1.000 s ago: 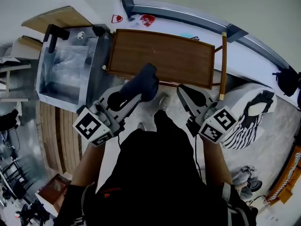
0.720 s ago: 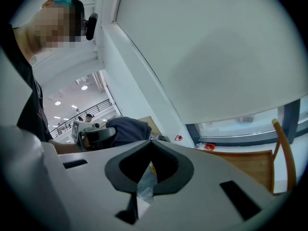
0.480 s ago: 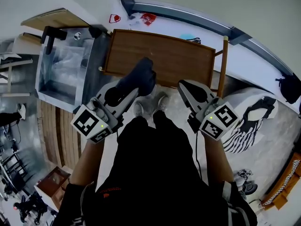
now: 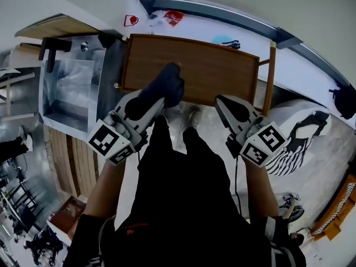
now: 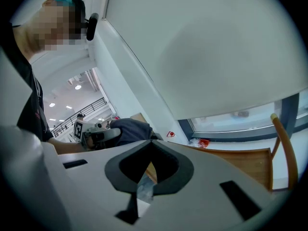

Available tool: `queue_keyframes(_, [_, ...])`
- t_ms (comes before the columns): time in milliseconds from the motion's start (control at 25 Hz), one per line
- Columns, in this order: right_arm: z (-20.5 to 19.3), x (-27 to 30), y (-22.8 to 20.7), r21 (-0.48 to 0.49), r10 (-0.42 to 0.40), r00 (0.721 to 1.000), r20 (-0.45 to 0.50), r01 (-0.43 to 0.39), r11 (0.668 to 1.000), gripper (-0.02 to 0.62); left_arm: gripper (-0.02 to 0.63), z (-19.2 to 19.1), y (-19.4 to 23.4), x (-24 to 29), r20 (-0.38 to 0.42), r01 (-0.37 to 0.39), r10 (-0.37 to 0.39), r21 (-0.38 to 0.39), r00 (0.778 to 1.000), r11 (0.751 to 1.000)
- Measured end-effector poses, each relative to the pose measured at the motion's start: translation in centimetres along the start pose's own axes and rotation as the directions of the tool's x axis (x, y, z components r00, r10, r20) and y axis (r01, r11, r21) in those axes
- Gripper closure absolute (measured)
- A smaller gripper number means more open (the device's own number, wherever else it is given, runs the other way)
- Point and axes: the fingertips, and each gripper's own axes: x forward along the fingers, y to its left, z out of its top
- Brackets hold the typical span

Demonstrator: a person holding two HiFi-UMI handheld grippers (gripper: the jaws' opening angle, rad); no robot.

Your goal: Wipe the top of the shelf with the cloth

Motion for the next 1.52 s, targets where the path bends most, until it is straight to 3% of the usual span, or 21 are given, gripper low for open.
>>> queue_keyframes(640, [-2.0,11.2,-3.3,0.082,-0.107,0.994,-0.038,0.11,0.991,0.592,0.537,-4.8,16.2,1.0,-0.114,-0.043,0.036,-0.063,0.993,0.997])
queue_keyframes(960, [-4.2,16.9,-4.8,0.143,-0.103,0.992,-0.077,0.113,0.983,0.592,0.537,-7.3,24.0,2.5,-0.163,-0.115,0.109,-0.025,0.981,0.993])
queue_keyframes(1280, [-6.2,18.8,-5.7,0.183,-0.101,0.988,-0.119,0.121,0.976,0.592,0.537,-10.5,29.5,3.5,-0.271,-0.231,0.248,0.092,0.93,0.969])
queue_keyframes(1520, [-8.0,18.3,-7.4,0.208,-0.118,0.983,-0.143,0.146,0.967,0.592,0.537,-12.3,31.4,4.1,-0.329,-0.277,0.342,0.23,0.88,0.933])
